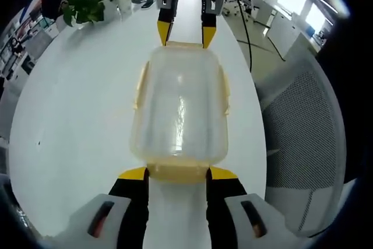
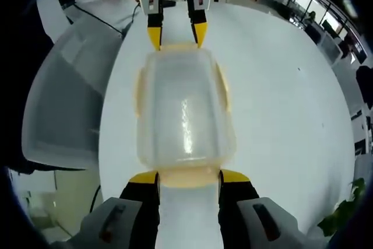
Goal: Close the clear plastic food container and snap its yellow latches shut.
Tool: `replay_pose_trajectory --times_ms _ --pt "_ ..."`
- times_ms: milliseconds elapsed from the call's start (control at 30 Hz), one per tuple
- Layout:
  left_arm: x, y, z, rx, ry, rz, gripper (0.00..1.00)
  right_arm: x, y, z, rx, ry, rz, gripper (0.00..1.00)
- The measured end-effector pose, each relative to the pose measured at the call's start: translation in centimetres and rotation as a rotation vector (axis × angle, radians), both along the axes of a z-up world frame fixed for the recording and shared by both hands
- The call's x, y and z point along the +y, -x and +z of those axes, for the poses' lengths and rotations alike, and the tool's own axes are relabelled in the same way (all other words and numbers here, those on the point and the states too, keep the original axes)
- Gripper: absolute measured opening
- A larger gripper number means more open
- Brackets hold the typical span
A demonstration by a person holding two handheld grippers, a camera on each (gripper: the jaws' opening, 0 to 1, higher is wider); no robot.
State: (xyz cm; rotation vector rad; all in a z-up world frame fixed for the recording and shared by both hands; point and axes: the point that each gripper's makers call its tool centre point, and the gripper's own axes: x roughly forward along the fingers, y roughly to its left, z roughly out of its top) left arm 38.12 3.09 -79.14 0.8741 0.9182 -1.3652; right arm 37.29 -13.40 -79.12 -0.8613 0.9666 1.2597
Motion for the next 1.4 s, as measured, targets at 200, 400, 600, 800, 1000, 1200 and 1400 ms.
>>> replay_pose_trajectory --times_ms 200,400,600,800,1000,1200,1400 --pt "-0.3 0.1 -0.1 0.002 -0.007 -0.004 0.37 -0.3 0.1 -0.1 0.005 0.003 -0.002 0.37" --pt "-0.6 0.3 -0.3 -0.002 -0.022 -0.012 0.37 -0.6 0.3 -0.3 0.009 0.011 0.001 0.37" --pt "-0.7 0.2 -0.3 -0.004 -0.025 -0.015 0.37 -0.7 0.4 -0.4 0.013 0.009 -0.005 0.37" --pt "-0.7 0.2 -0.5 -0.004 -0.035 -0.013 0.37 -0.7 0.3 -0.4 0.012 0.01 -0.001 0.37" --pt "-0.6 0.2 -0.7 -0.002 -0.036 -0.01 0.37 -0.7 0.3 -0.8 0.011 0.019 0.007 0.37" --pt "-0.7 0.2 -0.8 -0.005 -0.038 -0.013 0.37 -0.8 0.4 -0.9 0.01 0.019 0.004 0.37" --pt "-0.6 0.4 -0.7 -0.012 -0.046 -0.016 0.38 -0.7 0.3 -1.1 0.008 0.019 0.006 0.37"
